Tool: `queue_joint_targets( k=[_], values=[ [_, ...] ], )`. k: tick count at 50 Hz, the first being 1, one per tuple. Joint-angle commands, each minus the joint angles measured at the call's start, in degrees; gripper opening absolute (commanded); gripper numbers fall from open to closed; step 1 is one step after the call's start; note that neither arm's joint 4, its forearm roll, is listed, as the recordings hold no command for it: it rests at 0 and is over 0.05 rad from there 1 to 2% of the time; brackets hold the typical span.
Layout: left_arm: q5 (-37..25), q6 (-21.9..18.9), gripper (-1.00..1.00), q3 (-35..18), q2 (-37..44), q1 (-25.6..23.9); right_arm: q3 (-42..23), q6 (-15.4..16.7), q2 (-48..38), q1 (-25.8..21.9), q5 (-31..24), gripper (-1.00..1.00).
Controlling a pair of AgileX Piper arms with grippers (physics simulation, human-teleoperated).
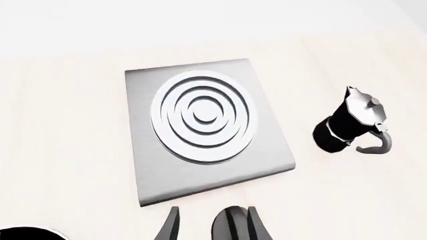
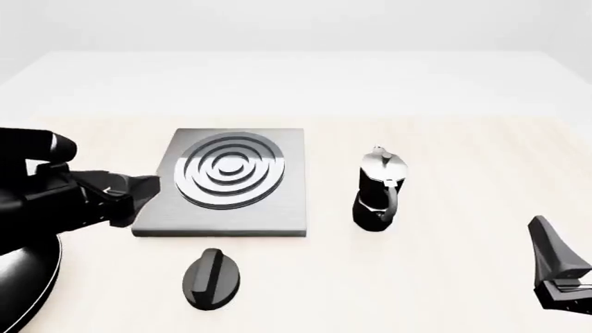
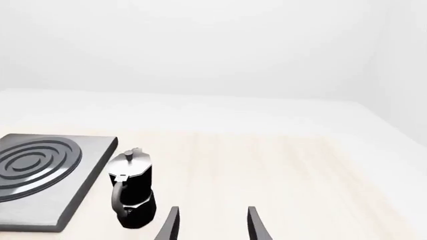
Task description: Turn on the stove and put the moka pot on it.
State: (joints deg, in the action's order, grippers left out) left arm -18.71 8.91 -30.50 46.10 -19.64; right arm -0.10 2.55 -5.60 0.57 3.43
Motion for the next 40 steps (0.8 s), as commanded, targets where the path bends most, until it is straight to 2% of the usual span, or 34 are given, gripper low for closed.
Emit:
queue_joint_targets(
  k=[1, 30, 33, 40],
  values=[
    [-1.0, 1.6, 1.0, -0.6, 3.9, -2.3, 0.0, -0.2, -0.2, 0.1, 0.1, 1.0],
    [4.5, 2.3, 1.0, 4.0, 8.1, -3.3, 0.0, -0.6, -0.3, 0.3, 0.3, 1.0],
    [7.3, 4.4, 1.0, 5.0, 10.4, -4.2, 0.0, -1.0, -0.6, 0.4, 0.5, 1.0],
    [9.2, 4.9, 1.0, 5.9, 12.0, -4.7, 0.0, -1.3, -0.9, 0.4, 0.7, 1.0]
  ],
)
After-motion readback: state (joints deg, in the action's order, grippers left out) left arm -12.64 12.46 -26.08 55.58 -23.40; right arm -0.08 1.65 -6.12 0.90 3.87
